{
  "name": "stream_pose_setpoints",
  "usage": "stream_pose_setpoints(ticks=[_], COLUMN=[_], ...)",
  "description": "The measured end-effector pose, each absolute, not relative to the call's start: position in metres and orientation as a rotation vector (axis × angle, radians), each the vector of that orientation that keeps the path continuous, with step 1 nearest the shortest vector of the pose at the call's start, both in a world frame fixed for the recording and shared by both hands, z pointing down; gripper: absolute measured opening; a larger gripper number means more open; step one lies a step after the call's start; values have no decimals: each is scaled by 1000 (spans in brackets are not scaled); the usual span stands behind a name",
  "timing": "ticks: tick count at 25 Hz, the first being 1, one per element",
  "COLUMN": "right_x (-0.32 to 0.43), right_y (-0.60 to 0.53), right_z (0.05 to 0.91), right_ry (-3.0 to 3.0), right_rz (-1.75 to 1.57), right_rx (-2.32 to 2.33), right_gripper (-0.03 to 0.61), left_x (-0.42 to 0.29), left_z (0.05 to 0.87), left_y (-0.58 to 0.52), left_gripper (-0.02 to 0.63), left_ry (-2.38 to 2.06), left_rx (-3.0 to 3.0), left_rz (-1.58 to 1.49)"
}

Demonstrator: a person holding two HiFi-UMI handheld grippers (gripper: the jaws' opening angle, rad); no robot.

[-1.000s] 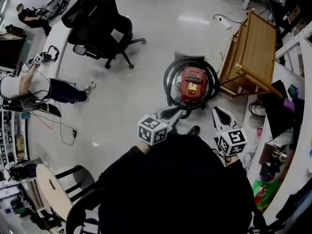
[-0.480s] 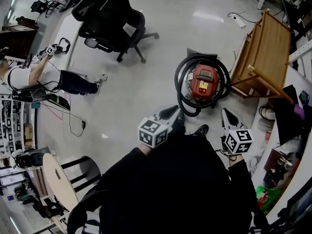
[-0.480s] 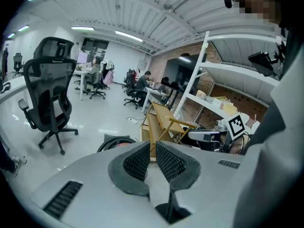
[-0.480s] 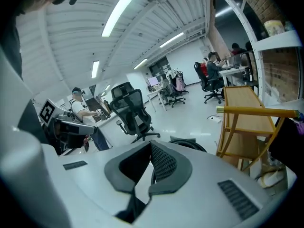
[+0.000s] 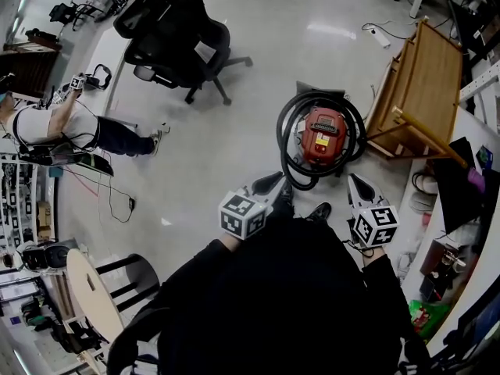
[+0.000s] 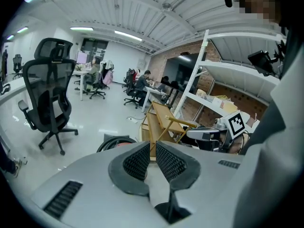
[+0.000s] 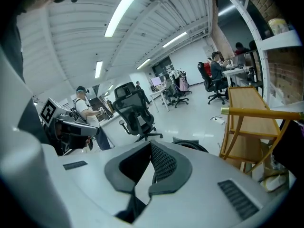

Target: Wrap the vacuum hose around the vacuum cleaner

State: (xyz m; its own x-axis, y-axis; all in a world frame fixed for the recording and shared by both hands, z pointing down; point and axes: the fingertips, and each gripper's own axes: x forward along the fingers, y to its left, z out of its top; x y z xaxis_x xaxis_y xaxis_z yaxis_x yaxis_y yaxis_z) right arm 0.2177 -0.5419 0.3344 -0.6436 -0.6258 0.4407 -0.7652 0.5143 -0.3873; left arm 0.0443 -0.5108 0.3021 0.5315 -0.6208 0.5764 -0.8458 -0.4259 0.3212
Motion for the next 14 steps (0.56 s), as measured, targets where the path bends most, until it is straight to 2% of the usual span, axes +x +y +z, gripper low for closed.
stream_pose_setpoints(ticks=[14], right_x=[232], right_y=[-532], right_z=[327], right_ry=[-2497], right_rz=[657], right_rx=[1166], right_gripper=[15], left_x=[73], left_z=[306], left_y=[-523], left_gripper=[55], left_ry=[-1125], left_rx=[2224], left_rz=[504])
